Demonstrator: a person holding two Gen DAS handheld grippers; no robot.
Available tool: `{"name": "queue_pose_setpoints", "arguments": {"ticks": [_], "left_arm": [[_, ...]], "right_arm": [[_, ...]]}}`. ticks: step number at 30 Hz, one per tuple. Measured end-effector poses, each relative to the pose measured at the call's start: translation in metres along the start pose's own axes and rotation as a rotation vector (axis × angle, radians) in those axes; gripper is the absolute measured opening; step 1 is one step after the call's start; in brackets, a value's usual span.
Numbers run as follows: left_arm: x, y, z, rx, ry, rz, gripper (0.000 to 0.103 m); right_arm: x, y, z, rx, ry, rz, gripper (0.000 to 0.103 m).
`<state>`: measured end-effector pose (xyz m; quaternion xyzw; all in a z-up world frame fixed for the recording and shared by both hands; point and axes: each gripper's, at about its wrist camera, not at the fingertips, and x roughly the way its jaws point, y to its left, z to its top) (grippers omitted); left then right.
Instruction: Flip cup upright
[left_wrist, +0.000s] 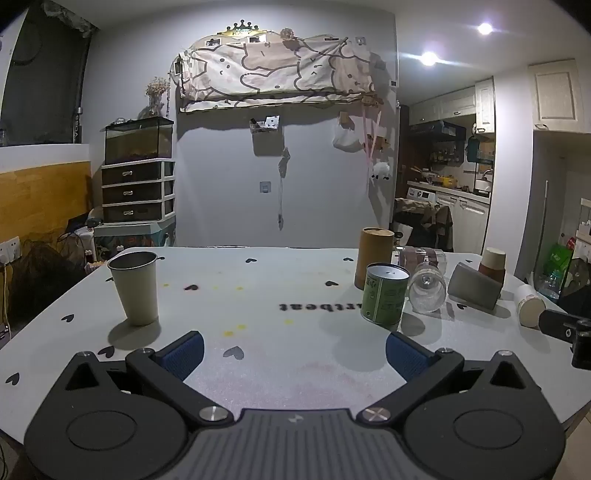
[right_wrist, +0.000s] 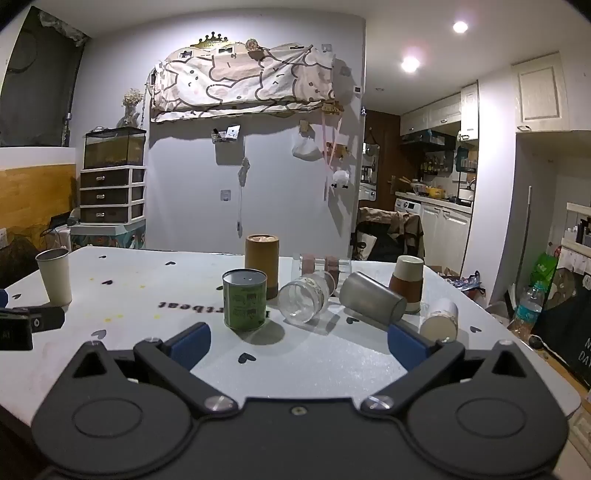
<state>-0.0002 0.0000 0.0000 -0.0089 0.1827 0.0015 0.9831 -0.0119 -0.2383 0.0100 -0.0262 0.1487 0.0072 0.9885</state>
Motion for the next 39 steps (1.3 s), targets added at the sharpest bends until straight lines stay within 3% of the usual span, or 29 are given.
{"name": "queue_pose_setpoints", "arguments": {"ticks": [39], "left_arm": [[0.0003, -0.0006, 0.0000, 0.007, 0.008, 0.003, 0.103]], "right_arm": [[0.0003, 0.0005, -0.0005, 0.003, 0.020, 0.002, 0.103]]}}
